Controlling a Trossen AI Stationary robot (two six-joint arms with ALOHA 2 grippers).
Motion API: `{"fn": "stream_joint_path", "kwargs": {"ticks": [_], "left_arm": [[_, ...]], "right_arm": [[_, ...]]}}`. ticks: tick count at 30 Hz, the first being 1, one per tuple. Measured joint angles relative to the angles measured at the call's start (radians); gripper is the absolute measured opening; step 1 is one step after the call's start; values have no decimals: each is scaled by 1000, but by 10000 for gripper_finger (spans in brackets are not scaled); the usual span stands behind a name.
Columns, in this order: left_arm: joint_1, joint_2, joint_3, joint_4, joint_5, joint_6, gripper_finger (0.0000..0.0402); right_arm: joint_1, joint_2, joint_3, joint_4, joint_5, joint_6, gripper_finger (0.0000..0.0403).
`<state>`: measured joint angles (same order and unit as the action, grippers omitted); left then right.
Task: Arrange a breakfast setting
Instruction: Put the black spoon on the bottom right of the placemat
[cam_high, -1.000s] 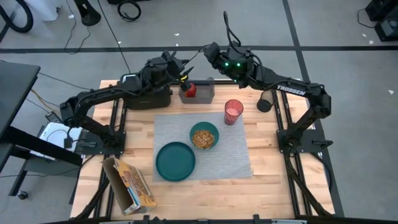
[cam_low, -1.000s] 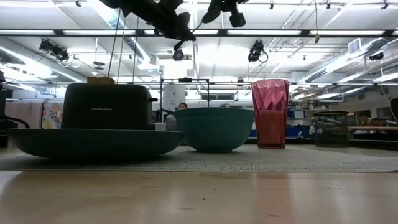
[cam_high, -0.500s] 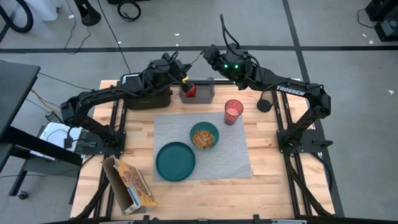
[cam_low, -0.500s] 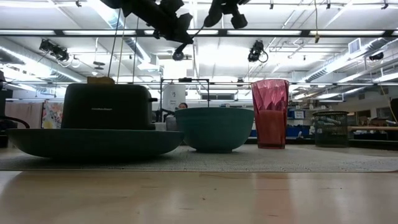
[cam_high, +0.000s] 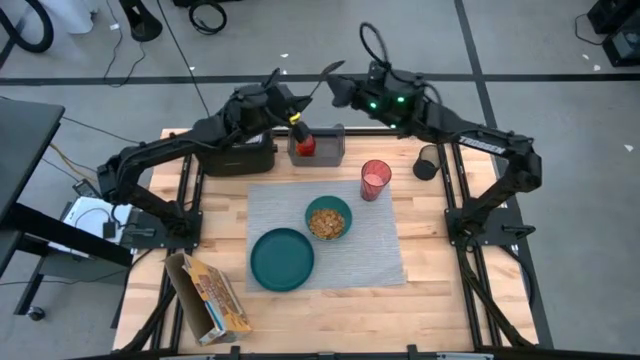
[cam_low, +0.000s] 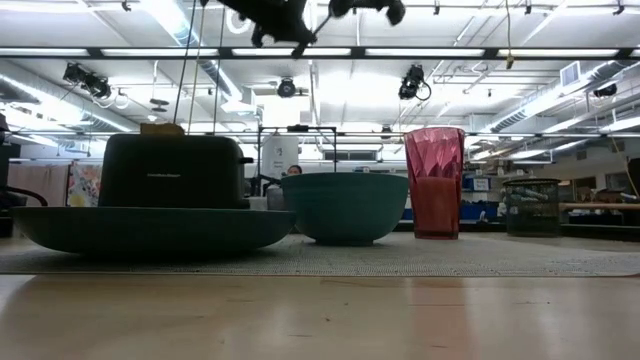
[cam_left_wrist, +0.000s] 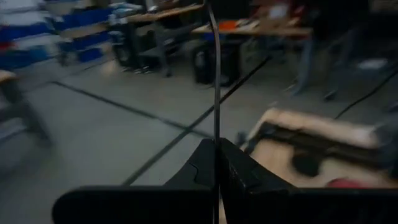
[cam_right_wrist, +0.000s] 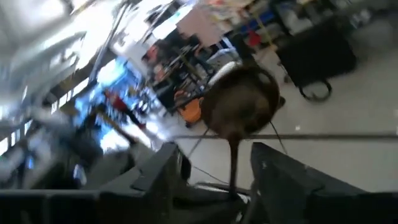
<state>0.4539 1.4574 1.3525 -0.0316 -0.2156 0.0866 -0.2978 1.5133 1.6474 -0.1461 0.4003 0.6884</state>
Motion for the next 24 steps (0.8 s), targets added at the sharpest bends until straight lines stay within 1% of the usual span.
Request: {"fn": "stream_joint_path", "kwargs": {"ticks": [2,4,7,10,12,14,16,19,21,24], "left_arm": [[14,0,42,-19,80,-75,10],[31,-1,67,-11,177,-191,10],[39,0,68,43,276,-342,10],[21,11,68,104,322,-419,10],[-2,24,68,145,327,-432,10],[-25,40,67,178,342,-442,9],[-49,57,67,235,383,-455,9],[-81,64,67,310,424,-520,9],[-100,64,67,361,443,-544,9],[-113,63,67,443,498,-598,9]], "right_arm": [[15,-32,0,-34,-17,-98,227],[31,-66,0,-88,-25,-169,241],[56,-109,0,-191,18,-184,251],[89,-128,0,-296,94,-167,250],[112,-126,0,-339,117,-164,248],[133,-118,-1,-352,112,-212,248],[156,-109,-2,-352,104,-288,248],[191,-111,-6,-344,93,-354,247],[216,-135,-6,-341,93,-392,247],[245,-180,-4,-321,108,-449,247]]}}
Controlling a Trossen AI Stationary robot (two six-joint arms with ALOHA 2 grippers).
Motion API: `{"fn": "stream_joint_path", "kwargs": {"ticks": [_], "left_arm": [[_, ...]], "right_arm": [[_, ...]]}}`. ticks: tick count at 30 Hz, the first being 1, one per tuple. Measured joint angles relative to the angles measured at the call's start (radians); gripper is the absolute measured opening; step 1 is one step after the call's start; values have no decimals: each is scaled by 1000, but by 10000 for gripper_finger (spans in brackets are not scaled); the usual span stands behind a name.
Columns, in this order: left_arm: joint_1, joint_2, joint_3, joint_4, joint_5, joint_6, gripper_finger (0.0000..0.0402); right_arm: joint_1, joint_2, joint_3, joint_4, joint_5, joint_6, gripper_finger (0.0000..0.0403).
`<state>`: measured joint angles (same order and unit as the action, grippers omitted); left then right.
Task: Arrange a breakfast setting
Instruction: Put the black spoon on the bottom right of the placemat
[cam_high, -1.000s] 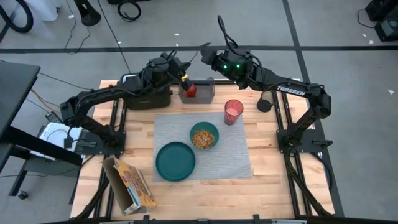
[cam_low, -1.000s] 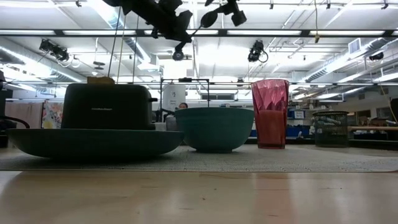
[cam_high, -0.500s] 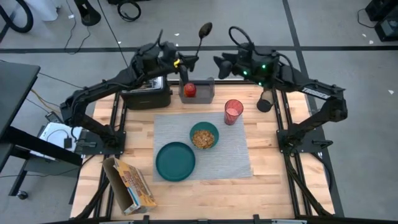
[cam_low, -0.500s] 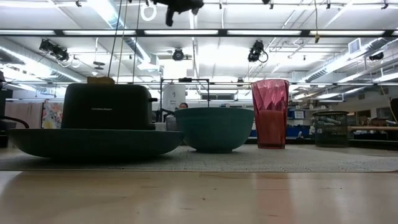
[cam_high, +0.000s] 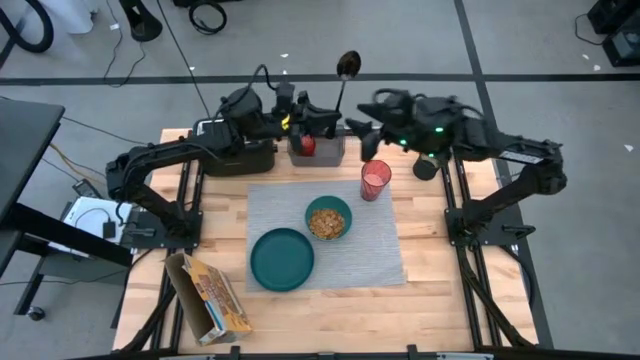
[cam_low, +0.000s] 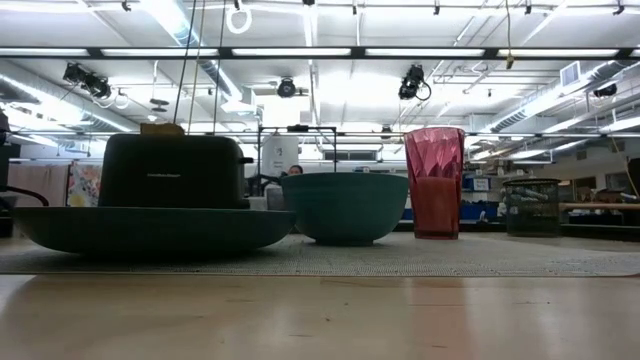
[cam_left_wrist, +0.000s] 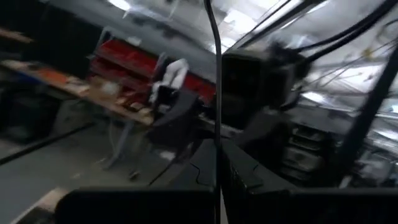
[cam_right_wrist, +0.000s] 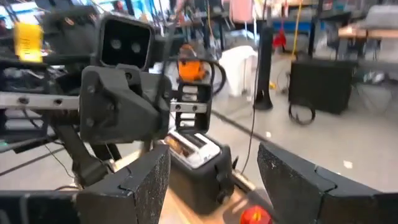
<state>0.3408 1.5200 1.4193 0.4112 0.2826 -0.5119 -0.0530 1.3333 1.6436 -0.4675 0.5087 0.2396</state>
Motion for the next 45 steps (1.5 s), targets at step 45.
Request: {"fn": "stream_joint_path", "kwargs": {"ticks": [45], "left_arm": [[-105,55,0,22,-38,-5,9]], "right_arm": [[-47,-194,0,-79,-263,-192,212]]}}
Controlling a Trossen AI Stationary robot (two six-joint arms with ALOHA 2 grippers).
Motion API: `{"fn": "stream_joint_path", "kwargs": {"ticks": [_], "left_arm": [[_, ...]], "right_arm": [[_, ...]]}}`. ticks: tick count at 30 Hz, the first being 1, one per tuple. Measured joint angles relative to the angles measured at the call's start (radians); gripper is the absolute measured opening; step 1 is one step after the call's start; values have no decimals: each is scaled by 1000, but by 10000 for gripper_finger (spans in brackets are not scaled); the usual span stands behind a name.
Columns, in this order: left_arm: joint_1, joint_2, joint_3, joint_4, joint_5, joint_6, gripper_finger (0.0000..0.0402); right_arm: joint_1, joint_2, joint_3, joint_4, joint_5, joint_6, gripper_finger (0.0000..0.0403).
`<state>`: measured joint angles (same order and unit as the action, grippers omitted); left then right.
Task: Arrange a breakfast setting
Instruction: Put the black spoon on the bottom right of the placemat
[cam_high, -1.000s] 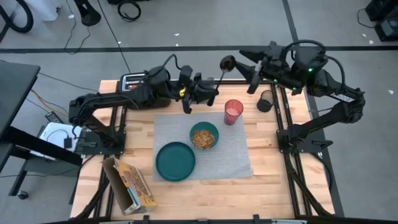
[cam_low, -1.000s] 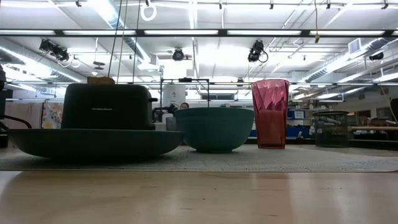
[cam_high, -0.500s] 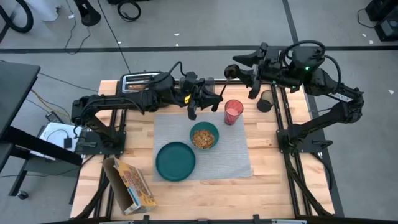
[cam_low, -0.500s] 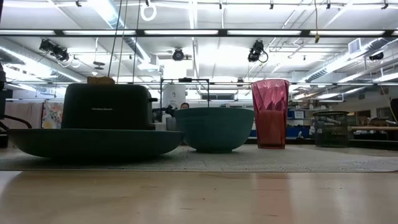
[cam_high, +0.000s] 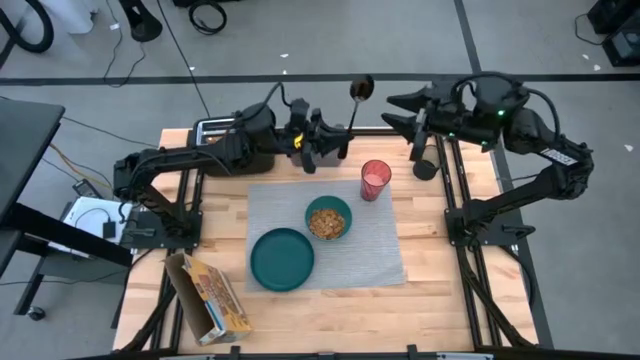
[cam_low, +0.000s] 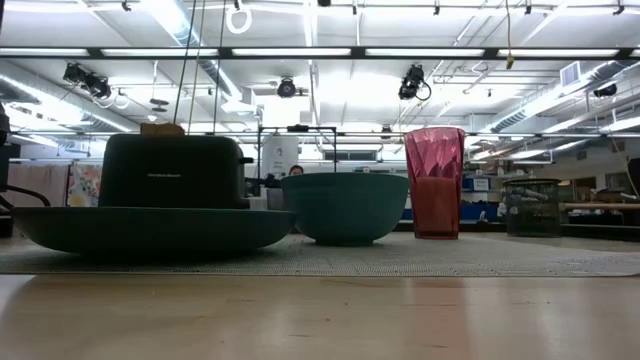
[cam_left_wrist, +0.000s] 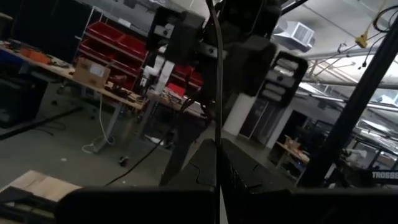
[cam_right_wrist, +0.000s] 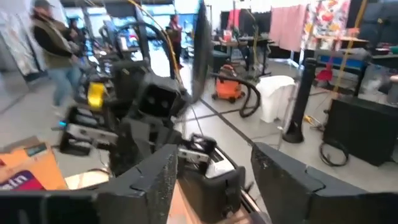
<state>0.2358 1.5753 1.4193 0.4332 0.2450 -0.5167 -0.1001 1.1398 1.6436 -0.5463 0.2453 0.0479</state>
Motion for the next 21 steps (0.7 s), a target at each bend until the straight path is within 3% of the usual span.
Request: {"fn": "stream_joint_path", "kwargs": {"ticks": [5,10,14,21], "left_arm": [[34,0,0,-25,6,7,9],[52,0,0,-69,10,53,9],[60,8,0,-71,39,82,9],[52,10,0,-109,47,164,9]], "right_arm": [[0,-2,0,92,-55,-19,250],[0,12,0,110,-42,-41,278],[-12,33,0,112,-34,-41,284],[-71,68,0,132,-159,-41,281]]}}
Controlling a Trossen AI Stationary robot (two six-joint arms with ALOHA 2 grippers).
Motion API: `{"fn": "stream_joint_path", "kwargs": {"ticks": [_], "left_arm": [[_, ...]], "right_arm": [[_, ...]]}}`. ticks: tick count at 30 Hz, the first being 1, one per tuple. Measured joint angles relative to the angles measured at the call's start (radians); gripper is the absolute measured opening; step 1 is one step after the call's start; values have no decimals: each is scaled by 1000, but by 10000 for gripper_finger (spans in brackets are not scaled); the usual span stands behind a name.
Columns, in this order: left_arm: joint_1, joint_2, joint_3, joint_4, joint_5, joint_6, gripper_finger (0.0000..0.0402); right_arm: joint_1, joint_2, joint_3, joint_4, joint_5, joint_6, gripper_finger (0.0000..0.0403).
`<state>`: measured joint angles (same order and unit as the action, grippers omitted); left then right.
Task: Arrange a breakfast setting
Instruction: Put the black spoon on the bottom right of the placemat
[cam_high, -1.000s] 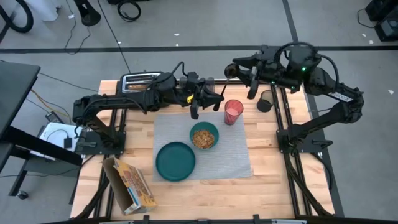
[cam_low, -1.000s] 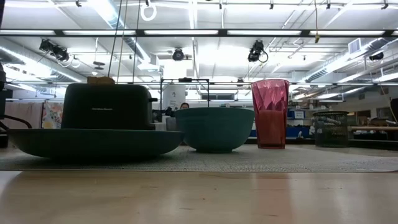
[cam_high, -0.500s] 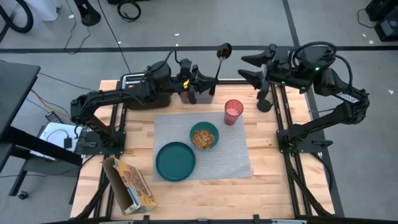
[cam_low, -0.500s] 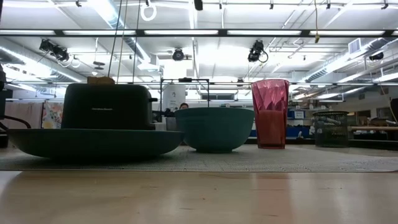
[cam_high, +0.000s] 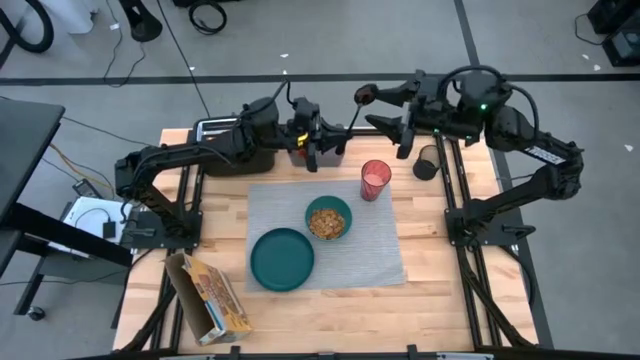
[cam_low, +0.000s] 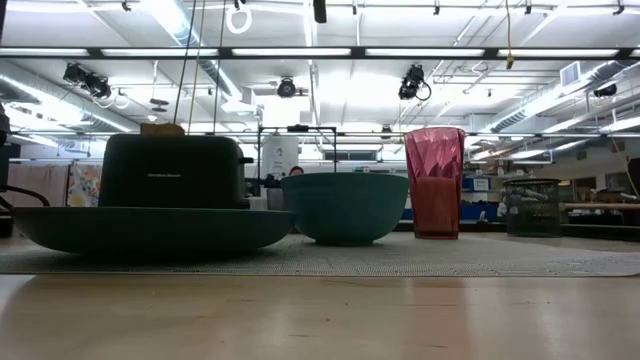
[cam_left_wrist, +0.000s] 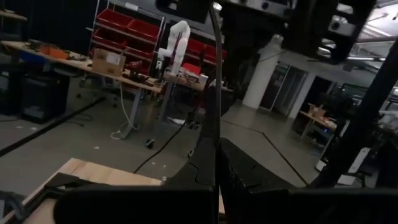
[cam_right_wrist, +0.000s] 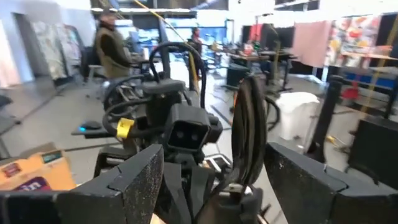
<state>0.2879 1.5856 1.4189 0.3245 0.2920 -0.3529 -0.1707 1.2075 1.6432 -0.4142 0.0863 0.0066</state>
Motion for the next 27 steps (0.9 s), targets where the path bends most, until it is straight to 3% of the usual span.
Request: {"fn": "stream_joint_path", "kwargs": {"ticks": [7,16,21,27], "left_arm": [[-1,-5,0,-4,2,21,9],[-7,-4,0,-18,22,13,9],[-7,-4,0,-27,11,9,9],[-5,-4,0,-24,20,5,10]], "right_arm": [[-74,20,0,52,-158,29,280],[-93,41,0,100,-164,18,260],[-93,41,0,128,-158,22,177],[-93,41,0,128,-123,13,30]]}}
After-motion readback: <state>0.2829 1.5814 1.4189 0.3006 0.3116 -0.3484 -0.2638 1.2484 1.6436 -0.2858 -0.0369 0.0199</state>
